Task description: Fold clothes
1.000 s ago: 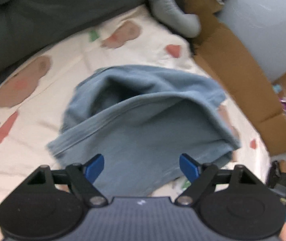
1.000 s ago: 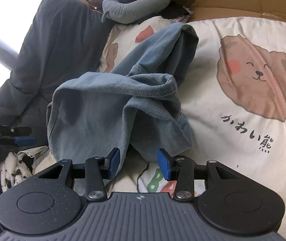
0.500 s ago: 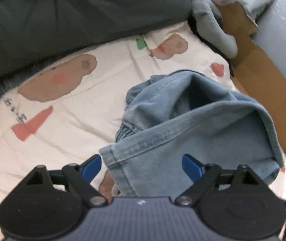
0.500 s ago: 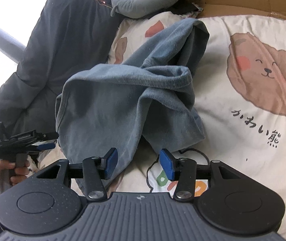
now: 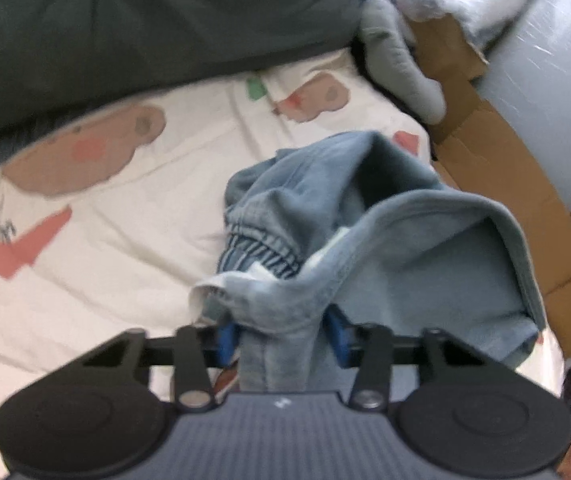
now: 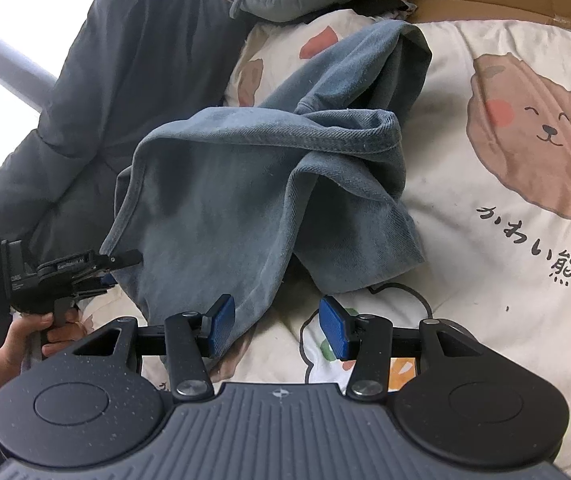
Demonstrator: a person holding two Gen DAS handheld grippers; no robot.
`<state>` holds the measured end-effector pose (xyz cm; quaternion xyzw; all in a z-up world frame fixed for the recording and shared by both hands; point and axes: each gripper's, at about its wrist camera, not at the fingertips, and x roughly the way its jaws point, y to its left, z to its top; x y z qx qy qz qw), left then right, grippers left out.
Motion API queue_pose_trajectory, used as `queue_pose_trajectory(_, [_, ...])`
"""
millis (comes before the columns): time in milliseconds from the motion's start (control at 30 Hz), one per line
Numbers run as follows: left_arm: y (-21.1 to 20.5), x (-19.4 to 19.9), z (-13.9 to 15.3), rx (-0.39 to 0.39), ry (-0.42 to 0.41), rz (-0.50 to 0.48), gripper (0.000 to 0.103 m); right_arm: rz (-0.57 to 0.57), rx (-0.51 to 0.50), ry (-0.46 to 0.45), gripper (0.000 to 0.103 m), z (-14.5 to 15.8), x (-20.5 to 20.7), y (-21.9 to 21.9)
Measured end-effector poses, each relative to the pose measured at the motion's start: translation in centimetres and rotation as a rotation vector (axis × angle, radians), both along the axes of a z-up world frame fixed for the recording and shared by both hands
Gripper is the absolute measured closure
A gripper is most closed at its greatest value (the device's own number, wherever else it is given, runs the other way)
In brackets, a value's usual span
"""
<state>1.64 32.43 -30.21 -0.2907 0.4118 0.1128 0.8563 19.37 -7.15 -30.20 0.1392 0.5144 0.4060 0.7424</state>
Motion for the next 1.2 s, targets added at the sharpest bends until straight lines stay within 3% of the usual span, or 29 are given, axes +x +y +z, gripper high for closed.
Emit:
queue_pose_trajectory(300, [-2.5, -1.1, 4.2, 0.029, -0.015, -0.076, 0.074, 0.001, 0.021, -0.011, 0.049, 0.7, -0.1, 0.1])
queue_pose_trajectory(500, [-5.1, -1.6, 5.3, -0.052, -0.033, -0.144, 0.084, 0.005, 0.047, -0.001, 0.049, 1.1, 0.1, 0.2])
queue_pose_trajectory(800, [-11.3, 1.8, 3.8, -0.150, -0.077, -0.304, 0.086, 0.039, 0.141, 0.060, 0.048, 2.0, 0.0, 1.0])
queue_pose_trajectory(967, [-14.4, 3.3, 2.6, -0.187, -0.079, -0.378, 0.086, 0.025, 0.196, 0.094, 0.039, 2.6, 0.4, 0.7])
queue_pose_trajectory(1200, [-17.7, 4.0, 1.1, -0.231, -0.085, -0.437, 0.086, 0.030, 0.196, 0.133, 0.038, 2.3, 0.5, 0.9])
